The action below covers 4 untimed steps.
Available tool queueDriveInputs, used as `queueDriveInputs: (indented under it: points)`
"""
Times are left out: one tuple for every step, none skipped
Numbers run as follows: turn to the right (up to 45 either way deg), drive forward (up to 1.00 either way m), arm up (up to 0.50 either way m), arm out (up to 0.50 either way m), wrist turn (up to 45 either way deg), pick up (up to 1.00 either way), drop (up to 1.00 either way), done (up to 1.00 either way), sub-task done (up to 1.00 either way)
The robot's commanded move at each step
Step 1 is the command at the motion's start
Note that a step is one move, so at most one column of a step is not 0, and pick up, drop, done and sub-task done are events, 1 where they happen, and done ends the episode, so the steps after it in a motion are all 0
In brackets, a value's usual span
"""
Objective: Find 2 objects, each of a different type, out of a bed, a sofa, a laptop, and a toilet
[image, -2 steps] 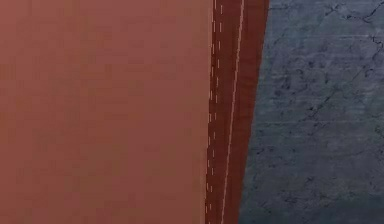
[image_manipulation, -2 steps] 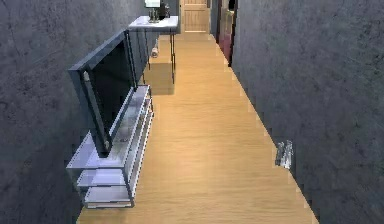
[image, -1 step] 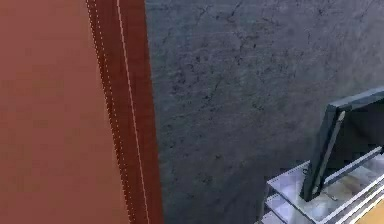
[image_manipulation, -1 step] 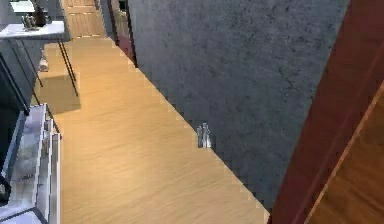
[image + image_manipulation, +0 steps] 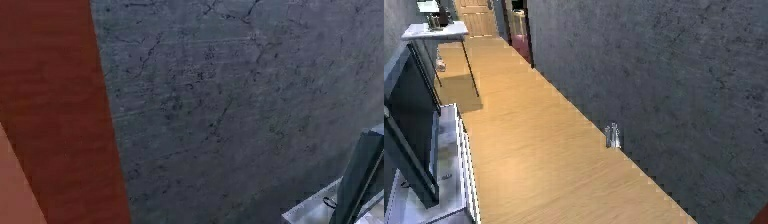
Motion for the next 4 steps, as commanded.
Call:
queueDriveInputs:
  points:
    - [45.0, 0.00, 0.00, 0.00, 0.0, 0.00, 0.00, 0.00, 0.00]
    - [45.0, 0.00, 0.00, 0.00, 0.0, 0.00, 0.00, 0.00, 0.00]
    - [18.0, 0.00, 0.00, 0.00, 0.0, 0.00, 0.00, 0.00, 0.00]
    - [0.0, 0.40, 0.00, 0.00, 0.0, 0.00, 0.00, 0.00, 0.00]
